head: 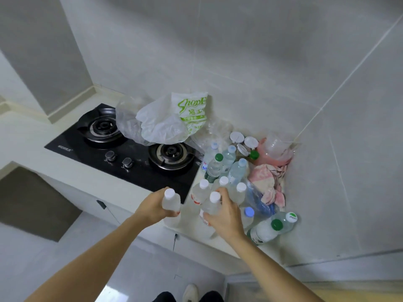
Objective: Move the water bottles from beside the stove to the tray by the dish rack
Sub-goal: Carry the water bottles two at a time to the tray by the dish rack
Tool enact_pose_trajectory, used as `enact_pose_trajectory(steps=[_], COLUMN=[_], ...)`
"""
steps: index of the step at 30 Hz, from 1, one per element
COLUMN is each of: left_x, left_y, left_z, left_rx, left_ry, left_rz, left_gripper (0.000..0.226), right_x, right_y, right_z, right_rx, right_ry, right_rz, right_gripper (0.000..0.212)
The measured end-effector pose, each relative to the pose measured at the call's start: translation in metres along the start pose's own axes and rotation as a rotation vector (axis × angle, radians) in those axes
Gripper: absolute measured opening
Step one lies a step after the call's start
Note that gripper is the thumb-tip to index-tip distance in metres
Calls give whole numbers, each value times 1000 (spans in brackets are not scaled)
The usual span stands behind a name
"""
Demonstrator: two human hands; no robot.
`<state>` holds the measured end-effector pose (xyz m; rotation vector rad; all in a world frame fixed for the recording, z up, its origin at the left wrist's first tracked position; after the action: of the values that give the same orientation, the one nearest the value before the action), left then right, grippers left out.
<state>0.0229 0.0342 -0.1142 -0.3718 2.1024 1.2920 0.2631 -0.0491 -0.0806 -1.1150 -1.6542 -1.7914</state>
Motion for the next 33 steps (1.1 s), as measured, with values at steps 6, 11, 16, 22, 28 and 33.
enact_pose_trajectory(steps=[6, 11, 16, 22, 28, 33], left_x=[25, 57, 104, 172, 252, 317], left_y=[85, 193, 303, 398, 458, 497], left_z=[-59, -136, -254, -402, -531, -617], left_rx=[-73, -279, -547, -806, -1040, -1192], left_ry=[43, -5, -36, 30, 214, 367], left_rz=[-209, -255, -239, -229, -175, -124], left_gripper=[47, 44, 46, 54, 53, 49], right_x=[88, 208, 343, 496, 628, 716], right_y=[-15, -59, -142, -255, -362, -463], right_z=[15, 18, -7, -74, -155, -217], right_rx=[194, 367, 564, 730, 927, 1086], right_ry=[68, 216, 392, 626, 781, 928], right_rz=[249, 369, 420, 490, 534, 542], right_gripper=[65, 59, 58, 62, 62, 58])
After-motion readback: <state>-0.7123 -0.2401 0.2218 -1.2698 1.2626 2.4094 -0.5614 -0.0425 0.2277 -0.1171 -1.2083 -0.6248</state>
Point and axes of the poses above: each hand's wrist, its own z-axis towards the middle knuckle, its own y-axis out of the back of the hand, x = y × z, the point moved 4 cm from there along z, towards the middle knuckle, and after that the axes turned 10 degrees about z, right-handed, at the moved point
